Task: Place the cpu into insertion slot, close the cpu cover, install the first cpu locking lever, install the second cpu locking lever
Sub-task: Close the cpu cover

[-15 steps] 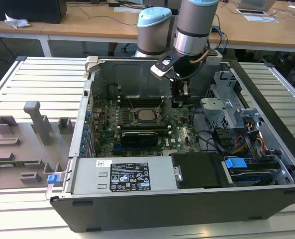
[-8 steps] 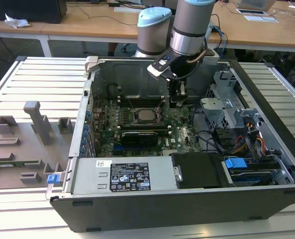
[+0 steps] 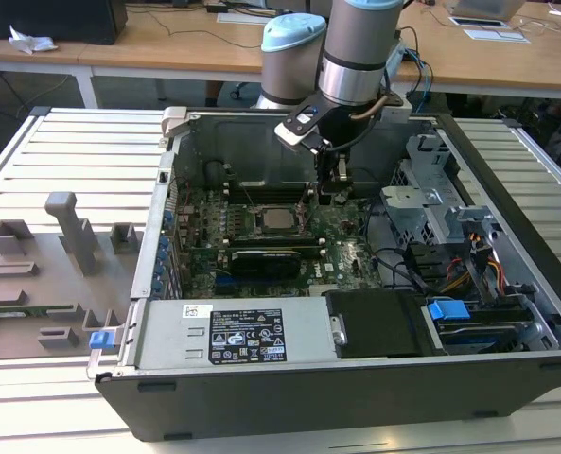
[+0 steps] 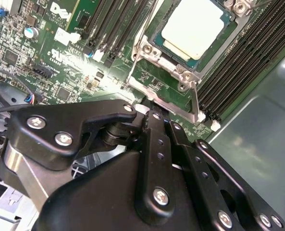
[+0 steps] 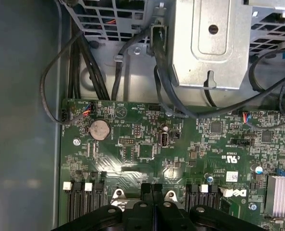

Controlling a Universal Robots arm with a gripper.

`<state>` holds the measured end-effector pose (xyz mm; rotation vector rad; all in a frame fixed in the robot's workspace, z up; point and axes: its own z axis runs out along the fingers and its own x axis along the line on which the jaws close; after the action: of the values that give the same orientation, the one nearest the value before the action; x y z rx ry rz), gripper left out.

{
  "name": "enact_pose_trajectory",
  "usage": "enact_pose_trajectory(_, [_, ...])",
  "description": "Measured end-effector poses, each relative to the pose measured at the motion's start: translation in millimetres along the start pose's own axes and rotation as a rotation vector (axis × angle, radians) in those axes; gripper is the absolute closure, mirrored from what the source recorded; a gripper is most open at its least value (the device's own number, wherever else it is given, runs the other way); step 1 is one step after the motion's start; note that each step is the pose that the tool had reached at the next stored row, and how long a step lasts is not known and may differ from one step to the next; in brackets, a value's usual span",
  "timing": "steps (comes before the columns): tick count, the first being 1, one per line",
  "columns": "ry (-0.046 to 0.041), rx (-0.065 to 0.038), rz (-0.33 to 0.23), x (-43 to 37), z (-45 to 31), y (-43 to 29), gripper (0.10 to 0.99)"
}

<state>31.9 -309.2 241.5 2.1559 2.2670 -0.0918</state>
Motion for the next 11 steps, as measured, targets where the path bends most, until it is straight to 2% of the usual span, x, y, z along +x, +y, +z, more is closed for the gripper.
enact_pose_trajectory(11, [0.0001, 0.0, 0.0, 0.7, 0.5, -12.5, 0.98])
